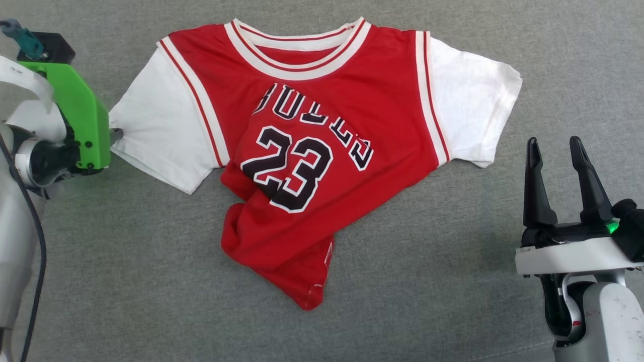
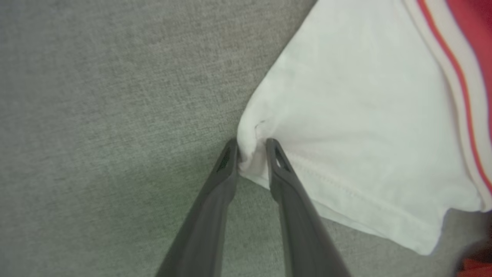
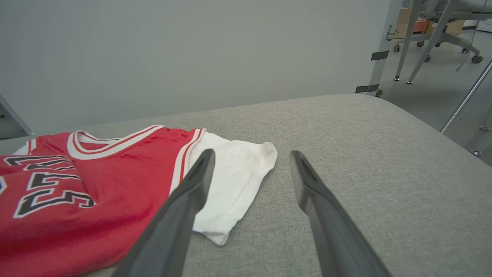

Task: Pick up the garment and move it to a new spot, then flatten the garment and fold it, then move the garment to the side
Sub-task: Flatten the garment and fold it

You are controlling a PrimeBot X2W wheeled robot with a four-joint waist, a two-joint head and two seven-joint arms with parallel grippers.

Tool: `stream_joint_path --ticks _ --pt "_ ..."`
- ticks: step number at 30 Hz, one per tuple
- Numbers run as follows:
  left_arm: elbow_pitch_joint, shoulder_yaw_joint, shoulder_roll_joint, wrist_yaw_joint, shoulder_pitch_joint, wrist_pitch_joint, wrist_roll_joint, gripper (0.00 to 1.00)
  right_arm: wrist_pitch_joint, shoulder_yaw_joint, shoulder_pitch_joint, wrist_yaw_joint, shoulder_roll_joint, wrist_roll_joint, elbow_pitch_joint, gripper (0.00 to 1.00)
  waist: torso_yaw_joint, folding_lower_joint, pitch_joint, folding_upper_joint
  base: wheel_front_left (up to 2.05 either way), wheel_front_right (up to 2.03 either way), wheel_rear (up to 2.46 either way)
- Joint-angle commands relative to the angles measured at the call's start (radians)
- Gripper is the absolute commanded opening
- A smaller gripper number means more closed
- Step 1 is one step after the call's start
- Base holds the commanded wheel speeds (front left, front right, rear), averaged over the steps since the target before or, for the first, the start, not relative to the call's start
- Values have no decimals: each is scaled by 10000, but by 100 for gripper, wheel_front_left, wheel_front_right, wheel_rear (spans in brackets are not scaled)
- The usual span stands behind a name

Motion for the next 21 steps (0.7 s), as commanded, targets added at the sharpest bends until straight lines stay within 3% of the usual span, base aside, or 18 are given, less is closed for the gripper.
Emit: stream_joint_path --ticks 1,6,7,12,16,21 --pt "357 -283 -349 -31 765 273 -145 0 -88 -22 -201 -11 40 -106 29 100 110 0 -91 0 0 0 0" --pt "76 148 -431 216 869 -498 -345 0 -88 -92 -295 -11 -128 -200 194 100 315 0 -426 0 0 0 0" --pt "-193 536 -525 347 984 -1004 -621 0 30 -117 -308 -11 -330 -257 318 100 467 0 -719 0 0 0 0" --pt "-1212 1019 -393 605 1417 -1475 -882 0 1026 -81 -465 -11 -943 -137 470 100 774 0 -1163 0 0 0 0" --pt "-2546 1144 -244 869 2038 -1566 -903 0 2660 80 -827 -11 -1770 289 515 100 1053 0 -1314 0 0 0 0" --pt "-4698 1166 -64 1321 3000 -1427 -873 0 5697 271 -1752 -11 -2859 1098 731 100 1411 0 -1213 0 0 0 0"
